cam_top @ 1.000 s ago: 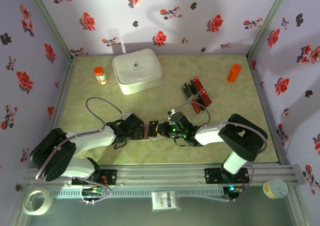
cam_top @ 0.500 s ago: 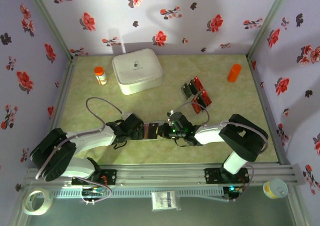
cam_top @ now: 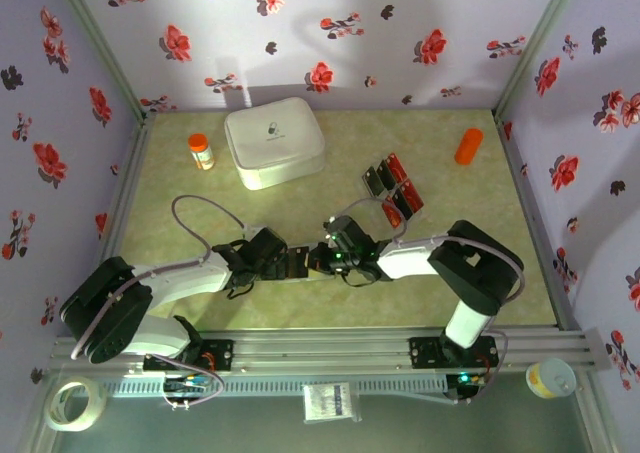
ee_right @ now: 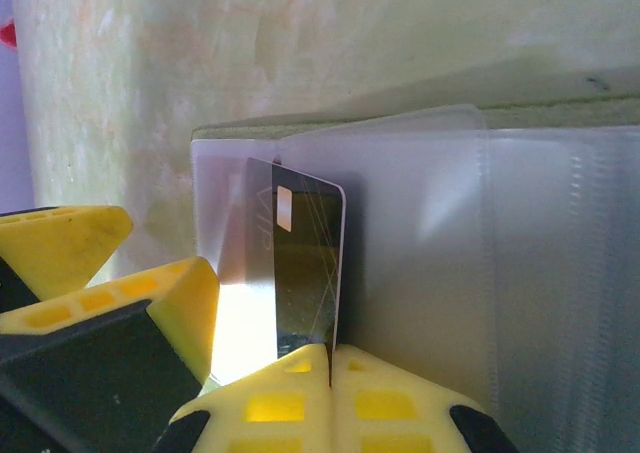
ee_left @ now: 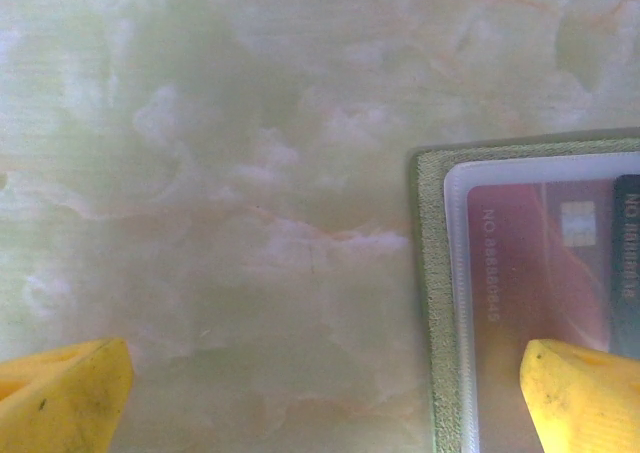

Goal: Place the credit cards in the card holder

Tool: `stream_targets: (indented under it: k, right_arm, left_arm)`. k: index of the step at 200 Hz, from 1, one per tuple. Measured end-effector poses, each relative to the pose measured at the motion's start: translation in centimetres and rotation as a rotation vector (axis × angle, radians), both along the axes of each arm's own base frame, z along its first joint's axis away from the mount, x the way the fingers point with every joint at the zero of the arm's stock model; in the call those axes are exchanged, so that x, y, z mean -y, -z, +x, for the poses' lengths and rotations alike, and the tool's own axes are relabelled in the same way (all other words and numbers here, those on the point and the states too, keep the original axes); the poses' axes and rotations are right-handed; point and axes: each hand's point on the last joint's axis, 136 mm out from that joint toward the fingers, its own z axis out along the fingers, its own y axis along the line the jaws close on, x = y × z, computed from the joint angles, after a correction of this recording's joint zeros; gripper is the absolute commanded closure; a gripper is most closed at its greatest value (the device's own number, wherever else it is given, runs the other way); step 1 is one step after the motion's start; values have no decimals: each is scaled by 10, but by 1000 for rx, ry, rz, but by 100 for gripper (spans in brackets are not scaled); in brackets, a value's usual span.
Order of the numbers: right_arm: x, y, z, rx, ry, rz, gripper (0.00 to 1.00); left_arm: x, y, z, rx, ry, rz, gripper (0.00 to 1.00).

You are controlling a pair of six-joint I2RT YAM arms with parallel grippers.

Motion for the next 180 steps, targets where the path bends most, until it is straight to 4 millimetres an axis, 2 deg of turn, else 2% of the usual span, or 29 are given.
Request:
stream_targets:
  k: [7,36,51,81,122,142,180]
  right_arm:
    - [-2,0,0,-3,-8,-1,100]
    - [-4,-1,0,-4,-45,-26,82]
    - [-1,-2,-2,2,-71,-59,80]
    - [8,-14,-7,28,-115,-115,89]
    - [2,-24,-1,58,-140,-129,95]
    - [-2,-20,2,53,-142,-136,96]
    - [-4,1,2,18,-149,-173,98]
  left_arm:
    - [0,0,0,0,0,0,0]
    - [0,0,0,-1,0,2,0]
    - [0,0,0,1,0,0,0]
    - [0,0,0,1,0,0,0]
    - [0,0,0,1,0,-1,0]
    - [-1,-1,-1,0,0,0,0]
    - [-3,-3,-2,-2,0,3,0]
